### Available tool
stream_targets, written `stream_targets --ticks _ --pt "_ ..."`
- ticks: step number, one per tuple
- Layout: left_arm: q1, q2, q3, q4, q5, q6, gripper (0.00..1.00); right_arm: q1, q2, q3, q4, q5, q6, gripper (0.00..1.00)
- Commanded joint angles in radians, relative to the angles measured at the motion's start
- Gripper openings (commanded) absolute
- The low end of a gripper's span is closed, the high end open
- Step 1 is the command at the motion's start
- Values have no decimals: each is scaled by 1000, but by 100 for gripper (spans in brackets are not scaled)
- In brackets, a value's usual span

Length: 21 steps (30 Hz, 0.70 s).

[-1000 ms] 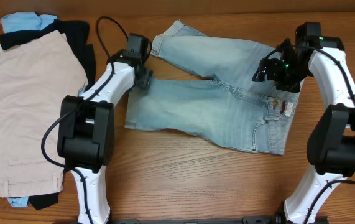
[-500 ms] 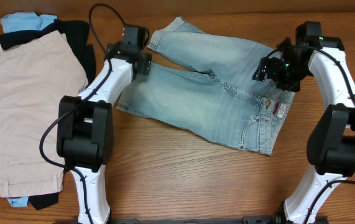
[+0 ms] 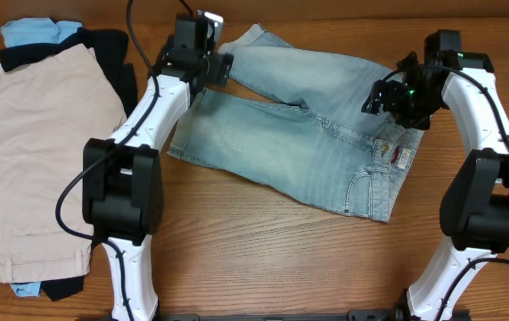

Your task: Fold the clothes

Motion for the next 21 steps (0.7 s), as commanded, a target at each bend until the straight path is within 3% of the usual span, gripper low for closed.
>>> stream_targets --ticks 1,11,21 --pt "-10 82 13 97 91 51 96 -1 -32 8 13 -11 3 93" --pt "-44 199 13 297 132 25 90 -1 -32 8 41 -12 4 93" --pt "-71 267 14 278 97 -12 82 -1 -32 8 47 -15 4 93"
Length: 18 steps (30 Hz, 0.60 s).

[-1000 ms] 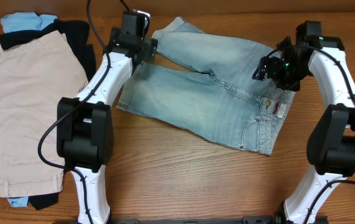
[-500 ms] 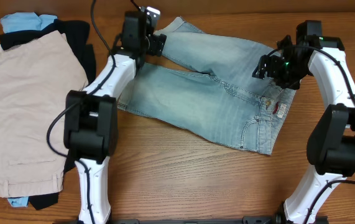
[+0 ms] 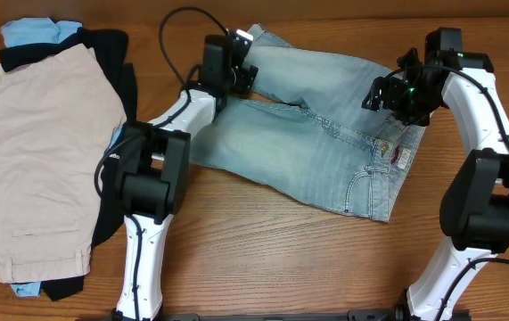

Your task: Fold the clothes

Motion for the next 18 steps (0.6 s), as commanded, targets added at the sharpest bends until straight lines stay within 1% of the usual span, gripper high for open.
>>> stream_targets --ticks 1,5,8,11,12,16,18 --pt "-3 34 12 -34 -24 -34 80 -1 -32 8 6 -17 3 93" --pt "0 34 25 -162 -69 -45 74 -1 -32 8 9 -24 3 93" --pt "10 34 29 -278 -81 -50 73 -1 -32 8 9 -25 3 93" --pt "29 34 31 -418 -101 -101 75 -1 -32 8 8 -25 3 93" --pt "44 34 34 -505 -103 -135 77 -1 -32 8 8 -25 3 94" --pt "77 34 63 -701 -101 -224 80 -1 -32 8 8 -25 3 93" --pt "91 34 91 -798 -84 -244 81 -1 -32 8 3 -24 3 94"
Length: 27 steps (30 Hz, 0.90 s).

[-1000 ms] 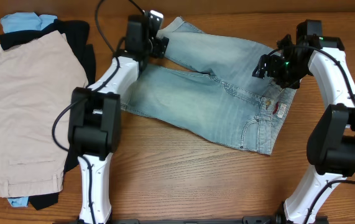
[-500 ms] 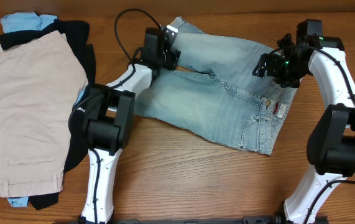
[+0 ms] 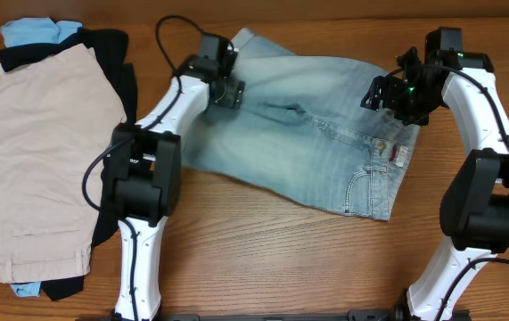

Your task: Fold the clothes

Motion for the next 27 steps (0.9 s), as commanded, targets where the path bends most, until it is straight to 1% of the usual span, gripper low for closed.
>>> stream_targets --ticks 1,6,10,11,12,13,14,19,24,26,27 --pt "54 79 -17 -195 -39 -54 81 -1 -32 8 -7 -7 2 94" --pt "60 79 81 -383 -31 -54 80 -1 -32 8 -11 -3 -1 94" --pt "60 79 205 -547 -31 -84 78 -1 -32 8 35 8 -1 94" --pt "60 79 239 -580 -31 -84 79 -1 -32 8 48 8 -1 94" --pt "60 79 310 -636 -34 -83 82 -1 -32 8 76 14 -1 91" --pt "60 79 349 -661 -38 -83 85 -1 -33 9 88 22 -1 88" --pt "60 79 393 -689 -43 -83 87 -1 -34 11 95 27 0 86" --pt "65 76 632 -824 -64 -97 100 -1 -77 47 79 30 37 86" --pt "85 55 841 -1028 -66 -178 100 0 -207 47 -2 158 129 88" --pt "95 40 887 -1093 -67 -202 100 5 -263 47 -55 218 196 91" --pt "98 26 882 -1093 -40 -202 100 8 -282 47 -77 233 216 93"
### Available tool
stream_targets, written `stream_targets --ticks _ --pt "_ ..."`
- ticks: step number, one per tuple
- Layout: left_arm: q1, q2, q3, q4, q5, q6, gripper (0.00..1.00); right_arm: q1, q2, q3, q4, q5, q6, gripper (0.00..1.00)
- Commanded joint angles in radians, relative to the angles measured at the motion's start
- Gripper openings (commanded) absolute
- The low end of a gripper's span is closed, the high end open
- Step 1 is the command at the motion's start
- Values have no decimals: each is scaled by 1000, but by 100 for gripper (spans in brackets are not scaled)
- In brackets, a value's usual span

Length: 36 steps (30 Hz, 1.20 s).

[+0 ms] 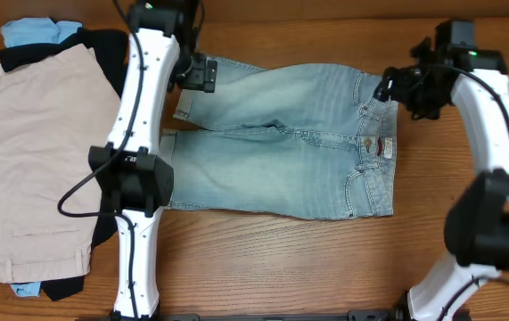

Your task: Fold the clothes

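A pair of light blue denim shorts lies flat across the middle of the table, waistband to the right, both legs pointing left. My left gripper sits at the hem of the far leg and looks shut on it. At the far corner of the waistband, my right gripper looks shut on the denim. The shorts are stretched straight between the two.
A pile of clothes fills the left side: a beige garment on top, with a black one and a light blue one under it. Bare wooden table shows in front of the shorts.
The shorts lay slanted and bunched; now they lie squared and spread, waistband at the right. My left gripper has shifted left and back with the leg hem, and my right gripper has shifted right.
The shorts first lay slanted, the left gripper by the far leg's hem and the right gripper at the waistband. The left gripper then stood over the far leg, nearer the middle. Now both grippers are farther apart and the shorts lie straight between them.
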Motion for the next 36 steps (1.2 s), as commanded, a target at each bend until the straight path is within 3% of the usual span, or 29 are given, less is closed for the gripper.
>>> stream_targets --ticks 1,7,11,17,24,30,36 --pt "27 -68 42 -30 35 -62 100 14 -155 42 -64 125 132 94" --pt "17 -176 -11 -30 47 -93 100 84 -239 0 -234 270 297 100" --pt "7 -297 -157 -30 31 -158 100 161 -292 -68 -272 325 417 100" --pt "7 -514 -570 -19 -44 -433 100 228 -325 -130 -261 376 559 100" --pt "7 -687 -1075 190 5 -809 97 228 -325 -186 -207 367 566 100" --pt "7 -706 -1336 361 109 -896 90 227 -324 -253 -177 344 579 100" --pt "8 -706 -1490 477 144 -939 94 227 -323 -328 -120 285 579 100"
